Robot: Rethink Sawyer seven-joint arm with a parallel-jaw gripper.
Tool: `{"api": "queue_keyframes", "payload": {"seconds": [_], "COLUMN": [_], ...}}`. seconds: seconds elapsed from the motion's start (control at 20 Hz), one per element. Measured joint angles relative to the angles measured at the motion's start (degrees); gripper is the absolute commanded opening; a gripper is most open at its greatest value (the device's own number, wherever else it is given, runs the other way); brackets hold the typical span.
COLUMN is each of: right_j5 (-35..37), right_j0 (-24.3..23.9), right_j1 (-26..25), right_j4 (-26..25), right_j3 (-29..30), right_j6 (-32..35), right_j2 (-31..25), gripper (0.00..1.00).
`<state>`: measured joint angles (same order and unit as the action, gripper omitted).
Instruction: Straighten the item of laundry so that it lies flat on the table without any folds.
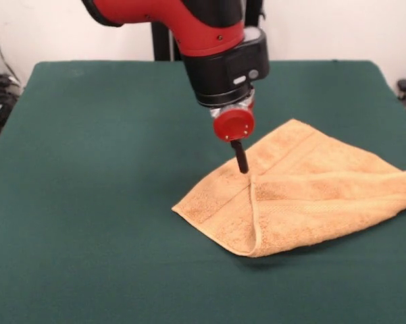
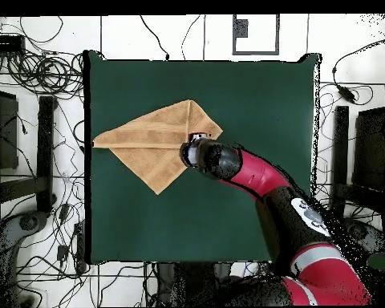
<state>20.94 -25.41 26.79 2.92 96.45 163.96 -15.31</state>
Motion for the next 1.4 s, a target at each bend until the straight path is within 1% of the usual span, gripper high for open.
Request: {"api": "queue_keyframes", "payload": {"seconds": [0.5, 1.1, 1.4], "right_j5": [-2.1, -11.7, -12.1], "right_j0": [-2.4, -5.1, -6.3], "right_j1": [-0.5, -6.8, -7.1], "right_j4": [-2.3, -7.5, -9.2], "right_j3": [0.0, 0.1, 0.4], "right_j6": [0.0, 0.0, 0.0], "right_j2": [-3.7, -7.4, -8.8], "gripper": [1.00, 1.00, 1.00]}}
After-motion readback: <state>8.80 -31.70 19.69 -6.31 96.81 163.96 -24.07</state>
